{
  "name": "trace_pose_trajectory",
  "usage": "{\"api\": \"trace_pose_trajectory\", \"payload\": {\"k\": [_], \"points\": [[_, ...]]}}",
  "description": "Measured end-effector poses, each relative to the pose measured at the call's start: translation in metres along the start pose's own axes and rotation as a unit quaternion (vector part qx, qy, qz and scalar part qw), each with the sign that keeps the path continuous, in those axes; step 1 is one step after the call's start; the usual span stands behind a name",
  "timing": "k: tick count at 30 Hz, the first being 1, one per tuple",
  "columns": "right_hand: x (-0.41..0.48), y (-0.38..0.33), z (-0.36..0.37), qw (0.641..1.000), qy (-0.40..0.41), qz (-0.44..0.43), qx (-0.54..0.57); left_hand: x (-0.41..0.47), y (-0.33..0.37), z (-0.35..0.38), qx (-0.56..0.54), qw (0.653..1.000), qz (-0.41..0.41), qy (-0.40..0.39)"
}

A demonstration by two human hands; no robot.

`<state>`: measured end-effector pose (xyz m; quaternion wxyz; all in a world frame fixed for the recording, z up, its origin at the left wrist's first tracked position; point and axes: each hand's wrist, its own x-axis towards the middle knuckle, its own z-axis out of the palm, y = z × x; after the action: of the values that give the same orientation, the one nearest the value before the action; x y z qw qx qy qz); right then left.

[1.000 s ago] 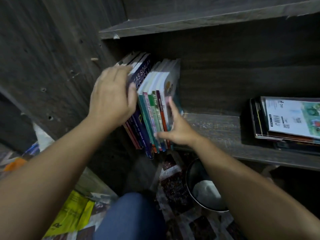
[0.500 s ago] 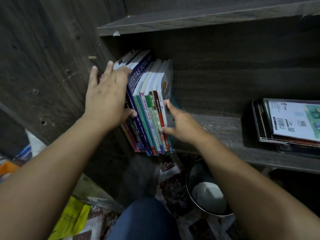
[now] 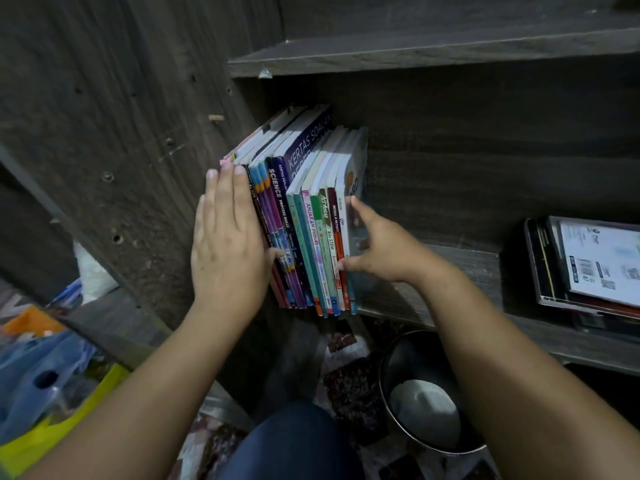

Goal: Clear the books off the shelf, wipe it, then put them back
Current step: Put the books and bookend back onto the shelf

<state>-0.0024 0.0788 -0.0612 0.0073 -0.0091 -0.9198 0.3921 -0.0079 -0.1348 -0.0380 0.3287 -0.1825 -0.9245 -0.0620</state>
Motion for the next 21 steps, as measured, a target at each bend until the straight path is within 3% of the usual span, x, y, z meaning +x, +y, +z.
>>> {"api": "trace_pose_trajectory", "payload": {"k": [5, 9, 11, 15, 21], "points": [[-0.007, -0.018, -0.011, 0.998, 0.039, -0.039, 0.018, 0.009, 0.007, -0.009, -0.020, 0.999, -0.022, 0.016], [-0.014, -0.039, -0.006, 0.977, 0.134, -0.142, -0.089, 0.047, 0.010, -0.024, -0.028, 0.998, 0.044, -0.037], [-0.014, -0.046, -0.002, 0.963, 0.139, -0.175, -0.153, 0.067, 0.011, -0.027, -0.018, 0.994, 0.078, -0.069], [-0.012, -0.048, 0.004, 0.957, 0.146, -0.169, -0.186, 0.072, 0.008, -0.025, -0.008, 0.992, 0.082, -0.096], [-0.011, -0.049, 0.004, 0.953, 0.167, -0.170, -0.186, 0.045, 0.011, -0.032, -0.043, 0.996, 0.053, -0.064]]}}
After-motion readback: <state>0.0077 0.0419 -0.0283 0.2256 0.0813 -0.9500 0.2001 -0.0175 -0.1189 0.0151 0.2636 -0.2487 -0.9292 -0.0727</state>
